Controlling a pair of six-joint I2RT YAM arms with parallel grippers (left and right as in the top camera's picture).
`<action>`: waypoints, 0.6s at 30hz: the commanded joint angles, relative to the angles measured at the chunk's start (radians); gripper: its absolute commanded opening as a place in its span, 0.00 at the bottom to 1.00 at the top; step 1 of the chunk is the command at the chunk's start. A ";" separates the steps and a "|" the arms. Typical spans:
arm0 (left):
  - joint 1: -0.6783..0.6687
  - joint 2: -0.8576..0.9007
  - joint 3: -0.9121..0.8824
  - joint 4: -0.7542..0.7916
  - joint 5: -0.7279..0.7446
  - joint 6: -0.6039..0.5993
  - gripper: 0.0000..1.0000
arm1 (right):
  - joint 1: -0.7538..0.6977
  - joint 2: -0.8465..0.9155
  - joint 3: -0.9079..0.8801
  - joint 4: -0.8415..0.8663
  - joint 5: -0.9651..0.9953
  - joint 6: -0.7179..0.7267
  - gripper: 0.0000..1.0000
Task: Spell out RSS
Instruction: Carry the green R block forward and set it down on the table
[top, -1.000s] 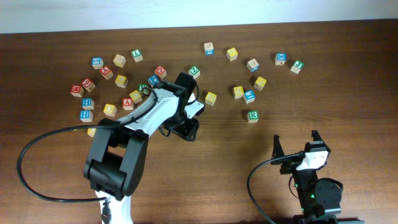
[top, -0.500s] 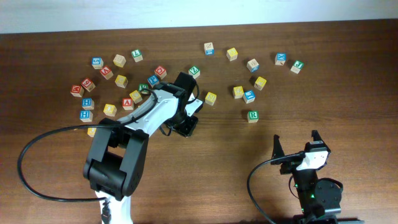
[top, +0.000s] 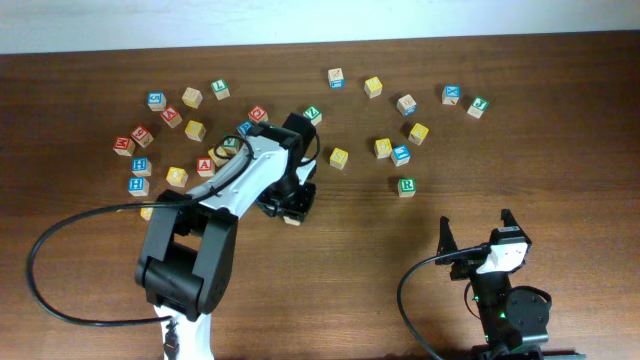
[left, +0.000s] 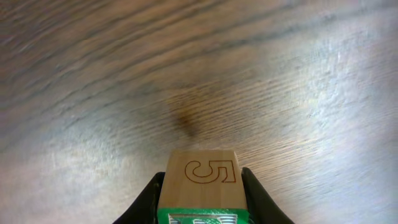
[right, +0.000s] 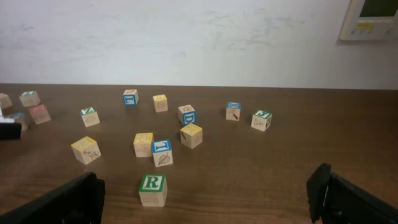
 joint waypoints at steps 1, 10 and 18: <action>0.037 0.011 0.021 0.008 -0.065 -0.257 0.23 | -0.007 -0.004 -0.005 -0.005 0.009 0.007 0.98; 0.057 0.011 0.016 0.000 -0.094 -0.303 0.26 | -0.007 -0.004 -0.005 -0.005 0.009 0.007 0.98; 0.051 0.011 -0.050 0.043 -0.097 -0.303 0.26 | -0.007 -0.004 -0.005 -0.005 0.009 0.007 0.98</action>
